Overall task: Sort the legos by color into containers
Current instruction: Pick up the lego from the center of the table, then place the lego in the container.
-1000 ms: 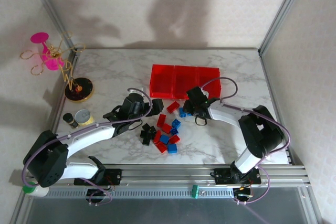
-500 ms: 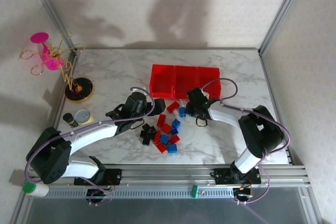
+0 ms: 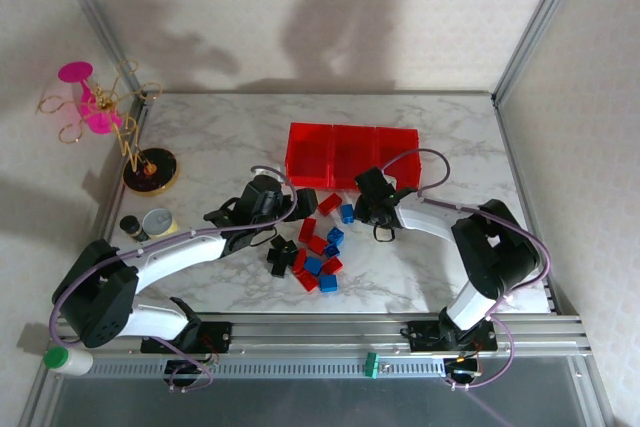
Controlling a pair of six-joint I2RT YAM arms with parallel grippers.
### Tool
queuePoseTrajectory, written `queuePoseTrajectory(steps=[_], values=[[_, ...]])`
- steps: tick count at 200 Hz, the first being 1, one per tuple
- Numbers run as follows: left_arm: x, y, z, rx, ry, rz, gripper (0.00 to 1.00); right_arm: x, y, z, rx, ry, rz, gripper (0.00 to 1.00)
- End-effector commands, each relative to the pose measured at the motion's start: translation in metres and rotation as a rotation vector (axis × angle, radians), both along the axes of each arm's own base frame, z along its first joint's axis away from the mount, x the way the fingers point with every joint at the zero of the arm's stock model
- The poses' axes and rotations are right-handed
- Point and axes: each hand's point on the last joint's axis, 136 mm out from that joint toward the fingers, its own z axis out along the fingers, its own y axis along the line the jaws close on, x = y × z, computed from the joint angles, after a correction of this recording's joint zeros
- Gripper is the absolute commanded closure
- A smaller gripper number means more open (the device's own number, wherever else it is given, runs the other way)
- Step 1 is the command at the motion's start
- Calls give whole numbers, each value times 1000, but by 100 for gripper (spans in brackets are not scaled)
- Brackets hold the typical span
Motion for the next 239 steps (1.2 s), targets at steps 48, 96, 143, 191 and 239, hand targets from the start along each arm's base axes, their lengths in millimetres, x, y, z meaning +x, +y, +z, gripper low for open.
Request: queuePoseTrajectory(steps=[48, 96, 143, 191, 239], values=[[3, -6, 19, -26, -11, 9, 1, -2, -5, 10, -47, -10, 32, 70], [3, 0, 39, -57, -47, 29, 0, 4, 9, 51, -51, -93, 89, 74], [4, 19, 56, -57, -74, 75, 0, 26, 67, 90, -16, -188, 196, 75], [10, 48, 57, -43, -64, 134, 0, 62, 129, 105, 4, -271, 278, 76], [19, 81, 51, -48, -50, 201, 0, 101, 159, 96, -39, -320, 292, 76]])
